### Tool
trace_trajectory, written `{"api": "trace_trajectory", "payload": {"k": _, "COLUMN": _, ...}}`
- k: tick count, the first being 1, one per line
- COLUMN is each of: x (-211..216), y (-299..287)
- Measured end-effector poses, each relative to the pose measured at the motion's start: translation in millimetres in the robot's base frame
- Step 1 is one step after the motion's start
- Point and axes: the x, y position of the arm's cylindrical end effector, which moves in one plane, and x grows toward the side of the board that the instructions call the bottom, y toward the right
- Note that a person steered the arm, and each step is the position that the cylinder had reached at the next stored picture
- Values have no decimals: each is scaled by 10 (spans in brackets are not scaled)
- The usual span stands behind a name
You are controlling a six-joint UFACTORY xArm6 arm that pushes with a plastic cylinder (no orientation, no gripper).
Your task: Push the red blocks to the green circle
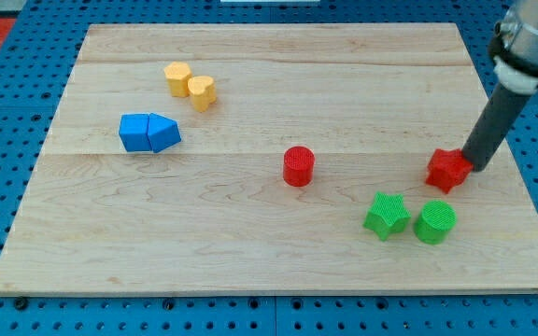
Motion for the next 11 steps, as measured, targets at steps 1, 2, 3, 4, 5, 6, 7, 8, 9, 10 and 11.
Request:
{"api": "trace_trajectory", "payload": {"k": 1, "x": -138, "y": -251}}
{"api": "trace_trajectory", "payload": {"k": 2, "x": -735, "y": -276}}
{"api": "trace_trajectory", "payload": {"k": 3, "x": -1100, "y": -740}}
{"api": "trace_trajectory", "payload": {"k": 4, "x": -1172, "y": -1560}}
{"api": "trace_trajectory", "payload": {"k": 5, "x": -918, "y": -1786}}
{"api": "trace_trajectory", "payload": {"k": 6, "x": -888, "y": -1848}}
{"api": "trace_trajectory", "payload": {"k": 7, "x": -835, "y": -1931}}
{"api": "trace_trajectory", "payload": {"k": 8, "x": -511, "y": -2343}}
{"api": "trace_trajectory", "payload": {"k": 9, "x": -286, "y": -2536}}
{"api": "trace_trajectory", "payload": {"k": 10, "x": -48, "y": -1763}}
{"api": "trace_trajectory", "payload": {"k": 11, "x": -503, "y": -2196}}
